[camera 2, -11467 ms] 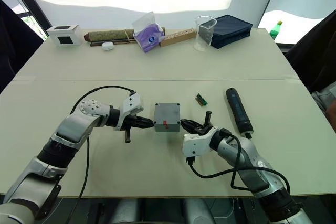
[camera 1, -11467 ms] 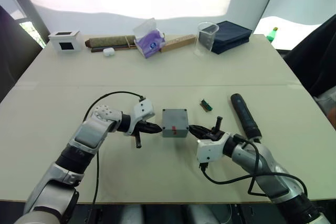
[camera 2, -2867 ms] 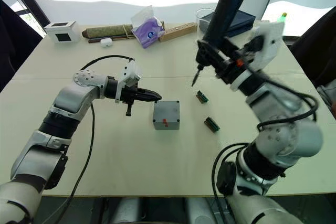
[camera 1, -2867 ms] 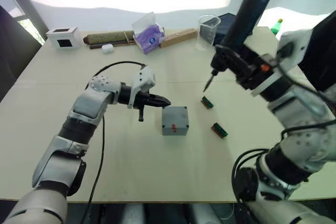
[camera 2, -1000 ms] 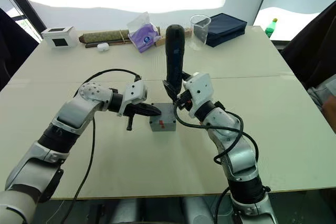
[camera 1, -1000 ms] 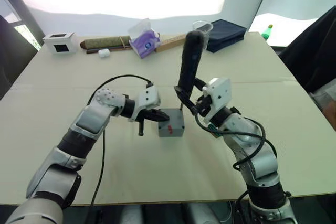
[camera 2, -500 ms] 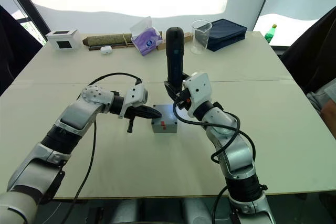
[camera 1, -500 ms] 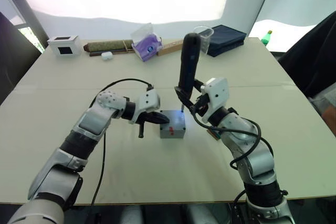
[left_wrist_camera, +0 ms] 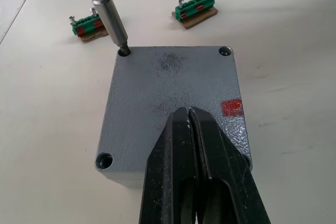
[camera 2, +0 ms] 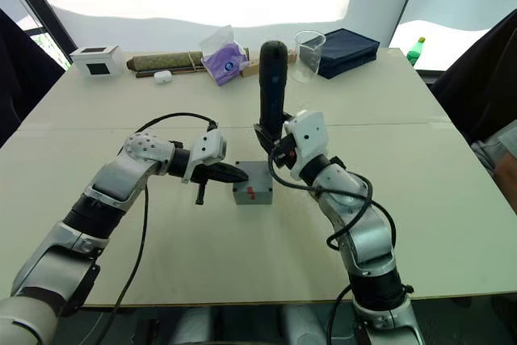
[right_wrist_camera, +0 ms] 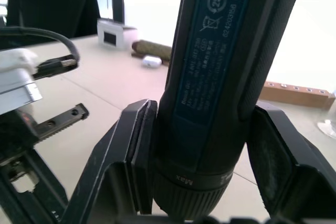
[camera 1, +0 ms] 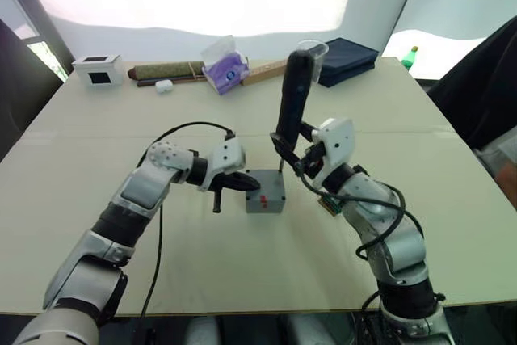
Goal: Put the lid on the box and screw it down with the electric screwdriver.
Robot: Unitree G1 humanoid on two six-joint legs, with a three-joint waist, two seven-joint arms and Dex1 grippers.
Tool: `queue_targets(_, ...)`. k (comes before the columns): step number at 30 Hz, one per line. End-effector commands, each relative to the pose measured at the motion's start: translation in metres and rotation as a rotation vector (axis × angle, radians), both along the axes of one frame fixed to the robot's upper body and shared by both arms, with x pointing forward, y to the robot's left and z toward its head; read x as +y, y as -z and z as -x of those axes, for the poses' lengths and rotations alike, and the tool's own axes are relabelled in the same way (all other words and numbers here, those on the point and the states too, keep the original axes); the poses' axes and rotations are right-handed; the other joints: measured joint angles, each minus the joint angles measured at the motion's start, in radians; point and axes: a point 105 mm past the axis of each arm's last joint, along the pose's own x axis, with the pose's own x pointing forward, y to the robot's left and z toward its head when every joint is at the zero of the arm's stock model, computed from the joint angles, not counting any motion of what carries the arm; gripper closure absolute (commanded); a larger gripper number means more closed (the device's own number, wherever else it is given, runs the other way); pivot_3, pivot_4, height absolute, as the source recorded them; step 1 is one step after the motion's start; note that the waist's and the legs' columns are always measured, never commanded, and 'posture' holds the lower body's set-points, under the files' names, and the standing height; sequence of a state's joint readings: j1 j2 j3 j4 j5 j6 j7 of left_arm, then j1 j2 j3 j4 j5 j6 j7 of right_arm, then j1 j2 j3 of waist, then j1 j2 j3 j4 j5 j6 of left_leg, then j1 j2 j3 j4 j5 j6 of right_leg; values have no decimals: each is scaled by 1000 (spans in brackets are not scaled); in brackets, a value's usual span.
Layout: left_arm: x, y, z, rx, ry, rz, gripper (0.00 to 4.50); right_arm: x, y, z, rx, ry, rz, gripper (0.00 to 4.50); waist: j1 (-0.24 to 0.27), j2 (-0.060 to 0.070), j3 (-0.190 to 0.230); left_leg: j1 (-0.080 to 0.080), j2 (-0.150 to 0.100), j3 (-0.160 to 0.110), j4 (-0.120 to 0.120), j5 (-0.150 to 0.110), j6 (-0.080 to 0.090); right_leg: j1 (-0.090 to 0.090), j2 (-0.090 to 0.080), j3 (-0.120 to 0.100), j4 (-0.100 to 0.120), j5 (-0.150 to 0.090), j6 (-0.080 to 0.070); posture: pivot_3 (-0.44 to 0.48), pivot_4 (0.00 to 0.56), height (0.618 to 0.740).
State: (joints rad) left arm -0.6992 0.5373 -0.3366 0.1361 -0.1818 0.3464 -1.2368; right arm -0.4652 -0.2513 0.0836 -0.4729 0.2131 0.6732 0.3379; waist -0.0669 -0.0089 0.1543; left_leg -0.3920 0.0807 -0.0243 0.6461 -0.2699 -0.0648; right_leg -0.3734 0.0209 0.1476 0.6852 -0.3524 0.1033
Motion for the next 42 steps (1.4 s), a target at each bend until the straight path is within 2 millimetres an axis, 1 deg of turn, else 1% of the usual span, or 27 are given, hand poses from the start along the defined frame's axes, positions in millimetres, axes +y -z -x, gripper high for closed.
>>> queue_targets(1,-6,4,0,80,-26,52,4500,-6,-84,18,-195,-33,-76,2349,5,4,6,-1,0,-1,0,0,0,0,0,-1,0,0,0,0,150,740)
queue_targets(2,-9,-6,-8,56,-67,118,4500,-19,-96,14,-169,11,-114,2349,10,7,7,-4,0,-1,0,0,0,-3,0,-1,0,0,0,0,150,740)
queue_targets(3,-11,-12,-13,39,-97,162,4500,-28,-102,12,-139,42,-141,2349,15,7,7,-10,0,-2,1,0,0,-8,0,-1,0,0,0,0,150,740)
queue_targets(4,-13,-25,-24,3,-172,245,4500,-39,-109,10,-106,67,-181,2349,23,6,8,-15,0,-2,2,0,0,-14,0,-1,2,0,0,0,150,740)
queue_targets(5,-13,-33,-32,-16,-226,301,4500,-47,-115,9,-82,79,-209,2349,28,6,8,-20,0,-4,2,2,-3,-18,0,-4,3,0,0,0,150,740)
queue_targets(6,-14,-46,-36,-58,-250,377,4500,-56,-121,10,-72,103,-237,2349,30,6,8,-20,0,-6,2,5,-9,-18,-2,-6,3,0,0,0,150,740)
queue_targets(7,-13,-54,-37,-63,-265,424,4500,-67,-126,10,-54,132,-268,2349,31,6,8,-20,0,-6,1,5,-9,-18,-2,-7,2,0,0,0,150,740)
queue_targets(8,-13,-59,-34,-25,-239,443,4500,-81,-130,11,-13,160,-317,2349,31,6,8,-21,0,-6,0,5,-9,-19,-2,-7,2,0,0,0,150,740)
queue_targets(9,-14,-61,-31,6,-219,452,4500,-89,-132,12,20,172,-353,2349,29,7,8,-22,0,-5,0,5,-8,-21,-2,-7,2,0,0,0,150,740)
queue_targets(10,-14,-61,-28,47,-190,444,4500,-95,-133,14,55,180,-377,2349,28,7,8,-25,0,-5,0,5,-9,-23,-2,-7,2,0,0,0,150,740)
queue_targets(12,-15,-60,-17,116,-103,408,4500,-107,-125,12,135,199,-386,2349,25,9,9,-27,-1,-5,0,6,-10,-25,-2,-7,3,0,0,0,150,740)
queue_targets(13,-16,-65,-9,143,-45,399,4500,-116,-119,13,168,198,-374,2349,22,9,9,-27,-1,-5,0,6,-10,-25,-2,-7,3,0,0,0,150,740)
queue_targets(14,-18,-69,-2,135,13,377,4500,-128,-108,14,219,201,-349,2349,22,9,10,-27,-1,-5,-1,6,-10,-25,-2,-7,3,0,0,0,150,740)
queue_targets(16,-22,-73,10,113,100,322,4500,-159,-80,15,349,274,-314,2349,25,8,10,-27,-1,-5,-1,6,-10,-25,-2,-7,2,0,0,0,150,740)
queue_targets(17,-23,-73,13,105,121,303,4500,-169,-70,16,401,305,-303,2349,27,8,10,-27,-1,-5,-1,6,-9,-24,-2,-8,0,0,0,0,150,740)
queue_targets(18,-24,-76,20,112,160,302,4500,-181,-52,20,491,326,-282,2349,29,8,10,-28,-1,-5,-1,5,-9,-23,-3,-8,-1,0,0,0,150,740)
queue_targets(19,-25,-76,26,110,198,282,4500,-191,-31,29,592,335,-246,2349,29,8,11,-29,-2,-5,0,4,-7,-23,-3,-8,-2,0,0,0,150,740)
queue_targets(21,-26,-70,34,71,254,212,4500,-205,0,46,759,351,-211,2349,33,8,11,-31,-2,-5,0,4,-6,-24,-4,-8,-3,0,0,0,150,740)
queue_targets(23,-26,-59,36,28,278,130,4500,-211,17,57,862,352,-199,2349,23,10,11,-31,-2,-4,1,4,-6,-24,-3,-8,-3,0,0,0,150,740)
queue_targets(24,-26,-50,35,-4,286,86,4500,-214,24,59,892,382,-171,2349,16,11,12,-31,-2,-4,1,4,-6,-24,-3,-7,-3,0,0,0,150,740)
queue_targets(26,-27,-42,38,1,303,74,4500,-216,36,61,945,403,-152,2349,2,12,13,-27,-2,-3,1,3,-4,-23,-2,-2,-1,0,0,0,150,740)
queue_targets(28,-30,-43,39,28,297,106,4500,-217,43,61,978,411,-157,2349,-5,11,14,-22,-2,-3,0,1,-1,-20,0,0,-1,0,0,0,150,740)
queue_targets(30,-31,-44,39,19,294,118,4500,-219,48,61,1006,422,-152,2349,-2,10,14,-20,-2,-3,0,1,0,-18,0,0,-1,0,0,0,150,740)
queue_targets(33,-31,-44,38,13,294,120,4500,-219,49,61,1018,424,-150,2349,2,11,14,-20,-2,-3,0,1,0,-18,0,0,-1,0,0,0,150,740)
queue_targets(37,-31,-43,41,43,286,133,4500,-220,68,58,1119,415,-136,2349,8,11,15,-21,-2,-3,1,0,0,-18,0,0,-2,0,0,0,150,740)
queue_targets(42,-31,-41,43,39,284,134,4500,-225,76,58,1148,437,-107,2349,21,11,15,-21,-2,-3,1,0,0,-19,0,0,-2,0,0,0,150,740)
